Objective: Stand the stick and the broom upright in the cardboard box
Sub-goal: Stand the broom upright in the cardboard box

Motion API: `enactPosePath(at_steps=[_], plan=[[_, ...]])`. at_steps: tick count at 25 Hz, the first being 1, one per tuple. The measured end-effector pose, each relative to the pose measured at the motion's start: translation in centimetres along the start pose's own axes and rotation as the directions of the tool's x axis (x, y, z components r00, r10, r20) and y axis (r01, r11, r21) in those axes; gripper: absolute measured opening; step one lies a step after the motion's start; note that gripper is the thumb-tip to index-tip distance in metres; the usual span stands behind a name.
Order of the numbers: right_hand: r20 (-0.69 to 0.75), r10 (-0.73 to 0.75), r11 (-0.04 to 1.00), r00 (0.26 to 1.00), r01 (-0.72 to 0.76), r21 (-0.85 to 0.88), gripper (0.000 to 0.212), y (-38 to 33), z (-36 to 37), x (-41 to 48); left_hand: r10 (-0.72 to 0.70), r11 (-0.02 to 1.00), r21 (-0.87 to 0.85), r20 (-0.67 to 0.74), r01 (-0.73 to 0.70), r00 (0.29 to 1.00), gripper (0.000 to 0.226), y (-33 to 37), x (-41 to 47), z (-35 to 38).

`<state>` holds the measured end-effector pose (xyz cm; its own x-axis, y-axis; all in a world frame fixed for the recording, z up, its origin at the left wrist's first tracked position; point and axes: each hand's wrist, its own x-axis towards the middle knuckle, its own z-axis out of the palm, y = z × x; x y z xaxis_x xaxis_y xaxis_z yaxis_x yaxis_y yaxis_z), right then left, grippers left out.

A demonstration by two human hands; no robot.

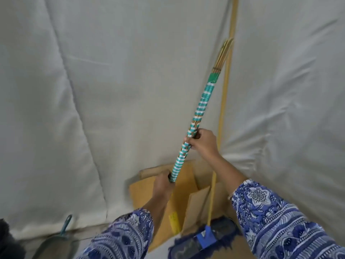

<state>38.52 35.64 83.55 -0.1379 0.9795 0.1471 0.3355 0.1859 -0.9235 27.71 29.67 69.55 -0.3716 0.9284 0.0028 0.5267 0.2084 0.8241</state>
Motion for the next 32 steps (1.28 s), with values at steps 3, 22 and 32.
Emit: enactPosePath(at_steps=[3,22,32], plan=[[-0.04,-0.024,0.997,0.999,0.021,-0.074,0.02,2.9,-8.2,0.0,0.041,0.999,-0.009,0.085,-0.04,0.996,0.019,5.5,-0.9,7.3],[0.126,0.222,0.972,0.967,-0.21,-0.101,0.022,34.8,-33.6,19.7,-0.195,0.972,-0.059,0.328,0.226,0.924,0.017,13.2,10.7,50.8],[0.392,0.287,0.956,0.874,-0.238,-0.171,0.021,57.9,-31.0,28.8,-0.512,0.854,0.015,0.211,0.52,0.833,0.018,2.8,17.4,68.6]])
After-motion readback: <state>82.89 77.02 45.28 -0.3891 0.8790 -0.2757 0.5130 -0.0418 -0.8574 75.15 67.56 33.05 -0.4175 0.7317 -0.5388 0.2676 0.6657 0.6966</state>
